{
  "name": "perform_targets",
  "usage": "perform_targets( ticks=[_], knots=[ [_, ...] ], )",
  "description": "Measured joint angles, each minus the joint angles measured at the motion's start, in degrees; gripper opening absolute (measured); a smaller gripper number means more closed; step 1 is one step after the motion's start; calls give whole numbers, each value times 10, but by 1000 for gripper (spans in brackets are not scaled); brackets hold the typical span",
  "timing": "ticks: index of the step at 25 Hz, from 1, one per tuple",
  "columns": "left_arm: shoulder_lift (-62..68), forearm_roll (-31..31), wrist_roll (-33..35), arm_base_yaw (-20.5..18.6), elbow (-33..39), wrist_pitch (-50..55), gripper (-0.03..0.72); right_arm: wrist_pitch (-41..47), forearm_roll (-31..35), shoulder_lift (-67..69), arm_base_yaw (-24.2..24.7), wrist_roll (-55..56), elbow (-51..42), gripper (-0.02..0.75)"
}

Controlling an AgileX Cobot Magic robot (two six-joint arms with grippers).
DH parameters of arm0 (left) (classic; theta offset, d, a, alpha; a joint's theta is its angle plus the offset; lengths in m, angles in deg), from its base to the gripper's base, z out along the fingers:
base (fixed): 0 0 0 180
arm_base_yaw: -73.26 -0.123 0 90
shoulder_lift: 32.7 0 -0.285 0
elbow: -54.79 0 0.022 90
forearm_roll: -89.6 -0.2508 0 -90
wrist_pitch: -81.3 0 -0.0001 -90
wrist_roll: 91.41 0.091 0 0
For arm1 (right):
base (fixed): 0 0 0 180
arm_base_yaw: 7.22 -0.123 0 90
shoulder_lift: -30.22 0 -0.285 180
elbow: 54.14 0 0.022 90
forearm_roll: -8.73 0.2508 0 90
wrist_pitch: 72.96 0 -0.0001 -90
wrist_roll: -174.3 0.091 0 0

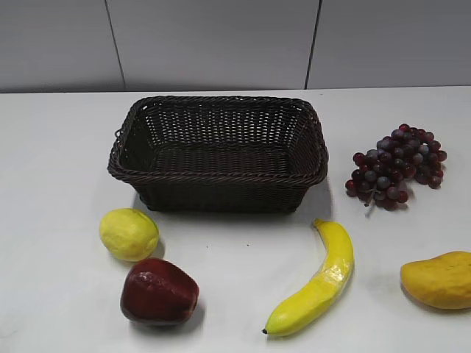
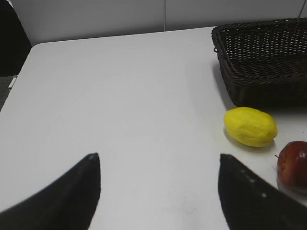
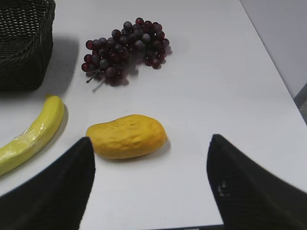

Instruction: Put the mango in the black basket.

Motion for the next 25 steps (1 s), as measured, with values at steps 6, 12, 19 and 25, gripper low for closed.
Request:
perform_targets(
  ticks=[6, 12, 19, 25],
  knots=[
    [0, 0, 0, 0, 0, 0, 580, 0, 0, 0, 0, 0, 0, 554],
    [0, 0, 0, 0, 0, 0, 580, -2, 0, 58, 0, 0, 0, 554],
    [0, 0, 0, 0, 0, 0, 579, -20, 1, 225, 0, -28, 17, 554],
    [0, 0, 0, 0, 0, 0, 579, -28, 28, 360, 0, -139, 30, 554]
  ],
)
